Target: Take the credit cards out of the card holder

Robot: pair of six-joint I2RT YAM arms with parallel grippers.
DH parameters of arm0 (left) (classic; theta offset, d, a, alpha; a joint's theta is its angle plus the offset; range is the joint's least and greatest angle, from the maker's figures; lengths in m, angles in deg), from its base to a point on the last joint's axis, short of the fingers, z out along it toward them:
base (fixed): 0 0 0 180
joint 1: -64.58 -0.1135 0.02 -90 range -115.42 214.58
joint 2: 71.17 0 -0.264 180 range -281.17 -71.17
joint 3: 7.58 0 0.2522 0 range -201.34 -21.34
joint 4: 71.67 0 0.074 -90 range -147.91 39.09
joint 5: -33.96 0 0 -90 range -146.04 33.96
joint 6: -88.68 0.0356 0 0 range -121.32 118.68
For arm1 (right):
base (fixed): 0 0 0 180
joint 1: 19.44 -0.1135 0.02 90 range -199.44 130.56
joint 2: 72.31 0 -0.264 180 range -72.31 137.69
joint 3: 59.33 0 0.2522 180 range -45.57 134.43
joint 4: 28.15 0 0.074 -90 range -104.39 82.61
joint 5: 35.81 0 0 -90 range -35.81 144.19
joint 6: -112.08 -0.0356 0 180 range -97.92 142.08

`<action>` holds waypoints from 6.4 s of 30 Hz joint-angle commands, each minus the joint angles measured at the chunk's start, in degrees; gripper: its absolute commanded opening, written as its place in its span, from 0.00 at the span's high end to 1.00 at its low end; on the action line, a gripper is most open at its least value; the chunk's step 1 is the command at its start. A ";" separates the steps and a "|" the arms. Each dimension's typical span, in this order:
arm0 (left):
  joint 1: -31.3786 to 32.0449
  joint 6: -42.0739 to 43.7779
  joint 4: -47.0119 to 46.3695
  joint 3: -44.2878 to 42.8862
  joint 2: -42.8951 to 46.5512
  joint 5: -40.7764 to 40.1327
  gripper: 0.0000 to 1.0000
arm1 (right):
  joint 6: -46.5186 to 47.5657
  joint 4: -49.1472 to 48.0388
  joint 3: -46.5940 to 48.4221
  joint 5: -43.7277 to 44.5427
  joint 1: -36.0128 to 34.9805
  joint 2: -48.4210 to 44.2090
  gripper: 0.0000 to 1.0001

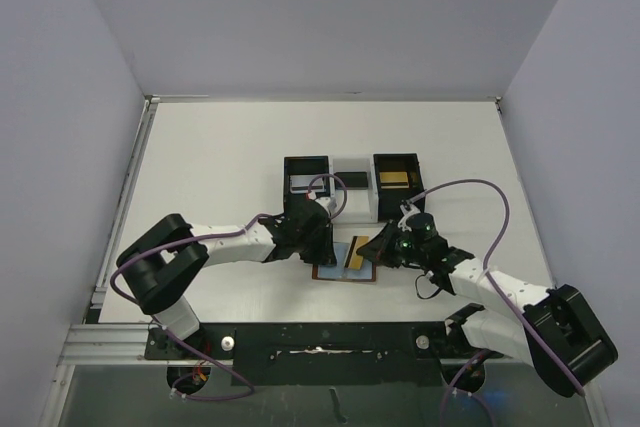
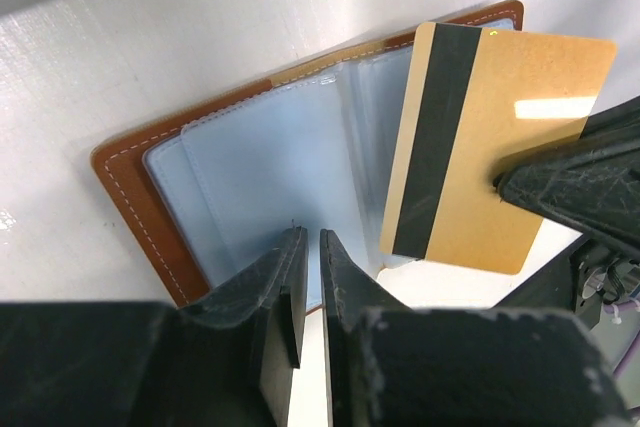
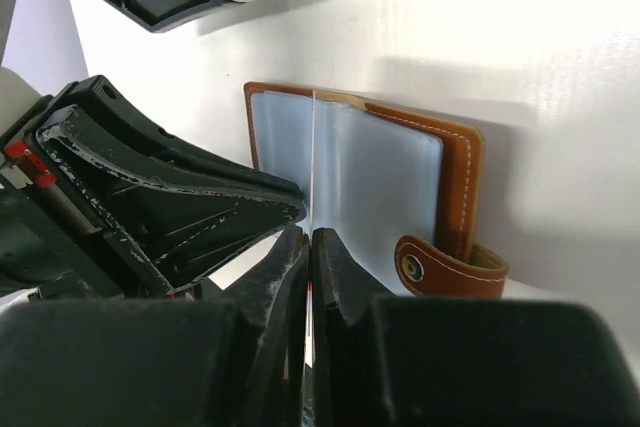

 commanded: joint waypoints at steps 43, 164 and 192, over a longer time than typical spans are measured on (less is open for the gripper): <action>-28.43 16.31 15.63 4.97 35.84 -0.40 0.50 | 29.05 9.39 15.44 7.86 -2.74 -10.12 1.00; -32.97 25.24 19.47 4.45 32.50 -13.38 0.24 | 128.56 24.59 50.39 7.31 15.31 40.01 0.89; -33.15 25.48 19.65 4.02 29.84 -10.44 0.24 | 124.86 26.56 52.32 8.46 15.45 39.53 0.66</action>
